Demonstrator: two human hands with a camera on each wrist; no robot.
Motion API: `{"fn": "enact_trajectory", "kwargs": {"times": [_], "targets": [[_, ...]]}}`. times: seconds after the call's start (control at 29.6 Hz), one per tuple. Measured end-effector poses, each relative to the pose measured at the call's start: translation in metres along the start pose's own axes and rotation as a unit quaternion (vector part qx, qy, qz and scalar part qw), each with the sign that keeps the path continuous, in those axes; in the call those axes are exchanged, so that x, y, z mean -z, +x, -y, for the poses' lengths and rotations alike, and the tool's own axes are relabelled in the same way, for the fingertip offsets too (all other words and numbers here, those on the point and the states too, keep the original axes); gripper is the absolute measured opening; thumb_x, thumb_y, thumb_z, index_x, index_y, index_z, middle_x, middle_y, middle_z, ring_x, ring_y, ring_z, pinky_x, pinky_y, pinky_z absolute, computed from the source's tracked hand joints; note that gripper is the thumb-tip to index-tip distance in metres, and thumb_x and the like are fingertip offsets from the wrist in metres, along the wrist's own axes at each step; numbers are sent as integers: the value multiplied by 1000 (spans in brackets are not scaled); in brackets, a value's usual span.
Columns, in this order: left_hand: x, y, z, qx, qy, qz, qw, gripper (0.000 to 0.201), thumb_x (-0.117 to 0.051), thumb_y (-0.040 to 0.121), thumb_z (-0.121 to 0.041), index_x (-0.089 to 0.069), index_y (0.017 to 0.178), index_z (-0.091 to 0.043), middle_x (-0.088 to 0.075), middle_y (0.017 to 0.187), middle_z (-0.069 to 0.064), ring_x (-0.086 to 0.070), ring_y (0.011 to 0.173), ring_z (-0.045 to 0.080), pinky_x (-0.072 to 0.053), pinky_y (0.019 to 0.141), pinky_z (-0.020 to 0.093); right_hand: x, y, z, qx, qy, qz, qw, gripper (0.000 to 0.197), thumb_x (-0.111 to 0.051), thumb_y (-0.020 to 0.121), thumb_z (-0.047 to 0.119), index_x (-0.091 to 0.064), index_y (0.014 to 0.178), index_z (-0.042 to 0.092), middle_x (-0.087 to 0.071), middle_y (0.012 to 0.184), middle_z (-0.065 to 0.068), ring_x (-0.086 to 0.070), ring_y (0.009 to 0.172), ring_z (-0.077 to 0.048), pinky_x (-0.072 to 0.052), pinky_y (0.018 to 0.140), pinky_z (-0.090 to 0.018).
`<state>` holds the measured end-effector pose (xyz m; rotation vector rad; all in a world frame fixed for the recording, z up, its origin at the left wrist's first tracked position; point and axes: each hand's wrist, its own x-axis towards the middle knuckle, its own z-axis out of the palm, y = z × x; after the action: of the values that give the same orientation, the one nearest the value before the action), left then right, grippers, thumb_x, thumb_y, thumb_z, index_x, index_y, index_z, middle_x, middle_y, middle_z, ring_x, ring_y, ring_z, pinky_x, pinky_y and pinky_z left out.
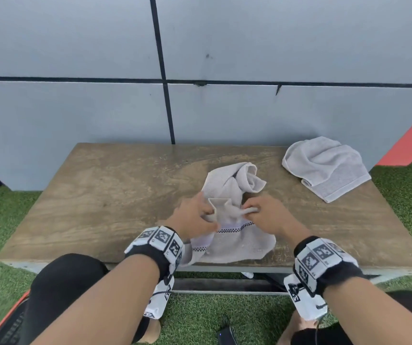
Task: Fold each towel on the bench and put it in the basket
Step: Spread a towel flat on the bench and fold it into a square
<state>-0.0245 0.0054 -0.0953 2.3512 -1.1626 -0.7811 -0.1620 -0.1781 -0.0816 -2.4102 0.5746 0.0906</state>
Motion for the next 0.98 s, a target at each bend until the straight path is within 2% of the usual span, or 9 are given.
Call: {"fn": "enact_trajectory", "kwargs": {"times": [0.07,0.13,0.24,0.3,0.4,0.57,0.71,0.84,0.98], "targets": [[-10,12,-6,-41,52,20,998,12,-75,77,-37,-65,80,-33,-44,149,4,-30,144,24,-27,116,50,-14,7,0,21,0,30,999,21,-56,84,2,-67,69,11,-64,72,-5,-50,63,-15,-43,57,-32],[-18,25,-9,-85,36,-1,996,11,-80,72,-27,-73,79,-22,-61,124,3,-53,121,23,-44,102,44,-18,15,-2,43,5,29,999,31,-53,79,-2,-53,53,15,-57,62,-8,-44,60,-18,-40,57,-40],[-6,45,-19,-89,-2,-61,994,16,-74,73,-12,-63,61,-9,-67,85,8,-63,82,25,-54,72,38,-2,34,0,50,4,13,999,27,-56,81,-3,-56,56,5,-57,62,-15,-39,59,-18,-31,53,-23],[17,63,-28,-89,-9,-116,989,33,-71,75,-8,-51,51,-17,-61,69,1,-59,70,23,-46,61,26,23,56,5,61,4,-28,998,17,-60,81,-2,-60,64,-3,-57,62,-11,-39,60,-17,-31,54,-21],[66,96,-48,-105,-6,-213,971,45,-72,81,-10,-45,51,-31,-60,74,-6,-56,71,14,-39,63,16,70,98,24,110,26,-122,986,11,-65,76,-1,-69,68,4,-61,63,-4,-46,57,-12,-37,56,-27],[148,145,-73,-98,-50,-320,941,22,-71,83,-16,-63,63,-11,-68,76,6,-58,72,17,-47,64,32,149,164,61,158,38,-181,970,12,-64,87,3,-74,83,-3,-68,74,-14,-51,60,-13,-33,56,-22],[190,164,-59,-50,-19,-337,940,21,-68,80,-16,-59,64,-6,-61,74,10,-53,69,22,-49,65,37,188,200,56,114,-22,-237,965,29,-64,91,17,-61,66,4,-50,57,-5,-40,57,-21,-32,54,-27],[226,165,-26,-1,-4,-427,904,33,-62,78,-15,-38,58,-24,-49,83,16,-59,76,38,-41,60,34,212,217,36,71,-35,-340,937,20,-67,84,18,-63,67,9,-58,62,-14,-47,61,-23,-36,55,-30],[250,158,-10,36,9,-464,885,12,-53,82,-4,-56,81,-15,-45,103,11,-55,83,34,-49,69,40,214,220,34,53,3,-357,933,9,-69,86,26,-74,79,23,-62,66,-3,-58,64,-21,-37,52,-18]]}}
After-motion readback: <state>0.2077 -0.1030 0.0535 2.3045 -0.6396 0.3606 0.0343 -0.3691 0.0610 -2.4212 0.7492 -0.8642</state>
